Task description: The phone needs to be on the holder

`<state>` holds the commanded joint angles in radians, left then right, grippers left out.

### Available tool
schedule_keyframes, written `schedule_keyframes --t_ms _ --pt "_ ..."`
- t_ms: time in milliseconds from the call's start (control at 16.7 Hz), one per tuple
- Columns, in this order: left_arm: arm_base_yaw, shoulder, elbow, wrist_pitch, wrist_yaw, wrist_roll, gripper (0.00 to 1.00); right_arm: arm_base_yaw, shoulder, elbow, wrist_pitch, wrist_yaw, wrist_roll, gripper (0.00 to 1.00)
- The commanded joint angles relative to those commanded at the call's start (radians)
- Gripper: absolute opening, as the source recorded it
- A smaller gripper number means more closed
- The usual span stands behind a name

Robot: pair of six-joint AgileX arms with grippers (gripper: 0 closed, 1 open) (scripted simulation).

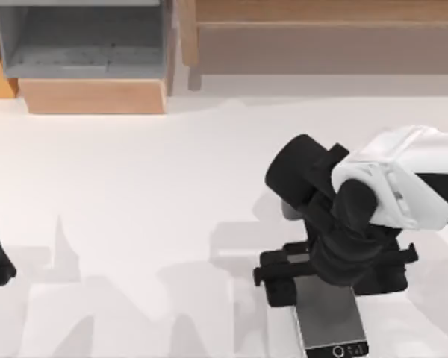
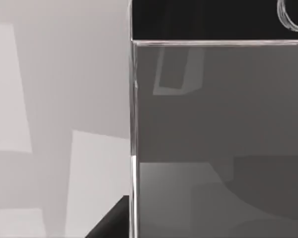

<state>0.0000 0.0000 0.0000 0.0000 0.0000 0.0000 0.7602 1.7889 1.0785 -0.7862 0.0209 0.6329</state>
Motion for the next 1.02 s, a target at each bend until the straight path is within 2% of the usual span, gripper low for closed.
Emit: schedule_keyframes --t_ms 540,1020 --pt "0.0 0.0 0.0 0.0 0.0 0.0 1.0 -0.203 -0.214 0.062 0.222 0.088 -0.166 0.0" --pt "0.0 0.0 0.0 0.0 0.0 0.0 1.0 -0.442 -0.394 -0.04 0.516 0.234 -0.336 0.0"
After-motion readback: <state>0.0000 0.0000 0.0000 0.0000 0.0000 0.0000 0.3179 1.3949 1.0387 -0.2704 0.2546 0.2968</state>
